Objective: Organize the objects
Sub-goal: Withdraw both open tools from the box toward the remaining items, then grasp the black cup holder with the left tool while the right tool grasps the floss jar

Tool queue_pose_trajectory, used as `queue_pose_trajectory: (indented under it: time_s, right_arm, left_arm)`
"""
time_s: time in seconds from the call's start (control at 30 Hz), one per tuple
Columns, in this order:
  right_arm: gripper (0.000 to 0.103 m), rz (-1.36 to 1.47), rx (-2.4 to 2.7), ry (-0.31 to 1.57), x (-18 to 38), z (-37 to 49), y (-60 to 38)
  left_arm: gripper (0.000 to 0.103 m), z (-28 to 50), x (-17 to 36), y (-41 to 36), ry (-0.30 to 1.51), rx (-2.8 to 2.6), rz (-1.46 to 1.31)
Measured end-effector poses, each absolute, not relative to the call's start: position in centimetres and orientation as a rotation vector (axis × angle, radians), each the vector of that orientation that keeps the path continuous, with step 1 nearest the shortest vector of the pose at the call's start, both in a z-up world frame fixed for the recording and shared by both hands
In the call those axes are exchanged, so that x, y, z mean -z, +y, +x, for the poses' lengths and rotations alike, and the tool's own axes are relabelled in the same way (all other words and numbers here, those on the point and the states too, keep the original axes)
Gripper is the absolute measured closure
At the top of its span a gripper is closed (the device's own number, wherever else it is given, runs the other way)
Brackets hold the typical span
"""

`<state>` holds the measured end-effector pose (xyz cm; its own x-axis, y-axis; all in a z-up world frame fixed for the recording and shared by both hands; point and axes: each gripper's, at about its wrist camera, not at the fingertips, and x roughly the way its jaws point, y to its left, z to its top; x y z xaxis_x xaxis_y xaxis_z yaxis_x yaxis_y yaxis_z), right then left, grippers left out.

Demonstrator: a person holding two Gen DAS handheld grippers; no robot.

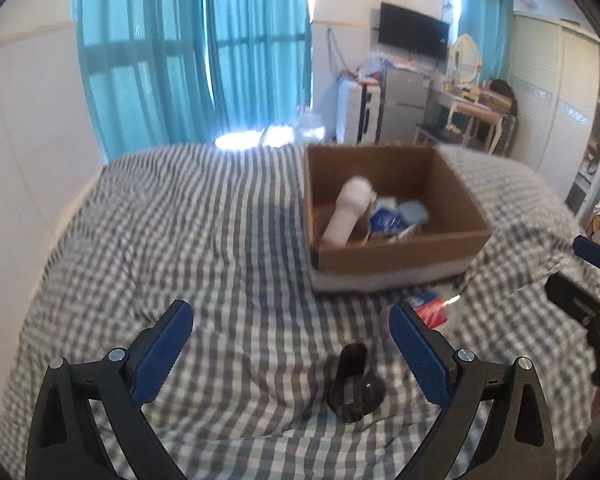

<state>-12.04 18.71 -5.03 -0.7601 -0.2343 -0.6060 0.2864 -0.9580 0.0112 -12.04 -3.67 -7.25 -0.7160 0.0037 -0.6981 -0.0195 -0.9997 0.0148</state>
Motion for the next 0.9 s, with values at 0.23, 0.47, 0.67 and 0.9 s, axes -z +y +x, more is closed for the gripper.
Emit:
queue_pose_trajectory:
  time_s: [0.23, 0.47, 0.67, 0.9]
  right_arm:
    - [0.001, 1.032, 2.724, 0.054, 10.5, -14.3, 18.7]
    - [0.001, 1.164, 2.696, 0.115, 14.5, -15.5, 17.5]
    - [0.001, 1.209, 2.703, 0.154, 15.7, -16.1, 17.0]
    - [0.001, 1.171, 2.775, 0.065, 15.2, -16.0, 18.2]
  left_arm:
    - [0.002, -13.0, 13.8, -2.9, -0.006, -2.806, -1.310]
    - [0.002, -13.0, 16.7, -2.0, 0.015, -2.668, -1.361]
    - [0.002, -13.6, 18.2, -1.2, 0.028, -2.601, -1.426]
    - [0.019, -13.8, 18.9, -0.1, 0.016, -2.513, -1.399]
